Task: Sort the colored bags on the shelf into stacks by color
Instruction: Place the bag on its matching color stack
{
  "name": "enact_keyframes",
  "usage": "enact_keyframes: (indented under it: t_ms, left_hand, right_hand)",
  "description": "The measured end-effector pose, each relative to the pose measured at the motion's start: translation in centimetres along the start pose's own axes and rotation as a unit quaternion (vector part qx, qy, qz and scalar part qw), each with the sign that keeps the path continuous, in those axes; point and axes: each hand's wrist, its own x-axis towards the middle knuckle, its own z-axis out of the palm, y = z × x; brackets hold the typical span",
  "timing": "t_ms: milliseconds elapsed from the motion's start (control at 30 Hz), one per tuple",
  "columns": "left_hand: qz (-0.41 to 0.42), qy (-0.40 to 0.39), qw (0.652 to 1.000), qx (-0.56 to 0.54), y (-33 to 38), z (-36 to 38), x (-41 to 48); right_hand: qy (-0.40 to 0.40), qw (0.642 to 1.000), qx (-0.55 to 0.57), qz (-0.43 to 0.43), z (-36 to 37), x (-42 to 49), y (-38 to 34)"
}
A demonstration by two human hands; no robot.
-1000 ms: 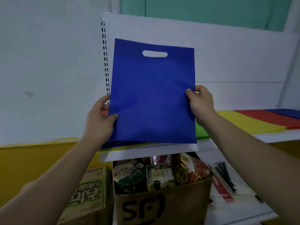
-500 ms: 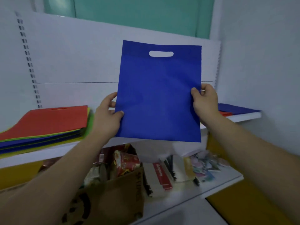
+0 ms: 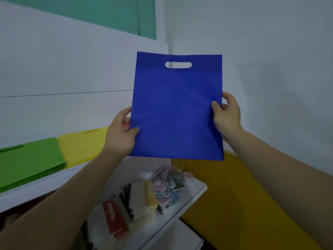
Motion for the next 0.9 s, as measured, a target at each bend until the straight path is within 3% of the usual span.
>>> enact_keyframes:
  t_ms: [433,900]
  left_hand:
    - [-0.025,-0.028,0.999,0.023,-5.4,11.1,13.5]
    - [-0.087,0.060,0.988,0.111,-8.0,18.2,20.1]
  right_hand:
    - [0.029,0.999,-0.044,0.006,1.9,14.1,8.6]
    - [-0.136,0.990,-0.031,0.005,7.2,29.0,17.3]
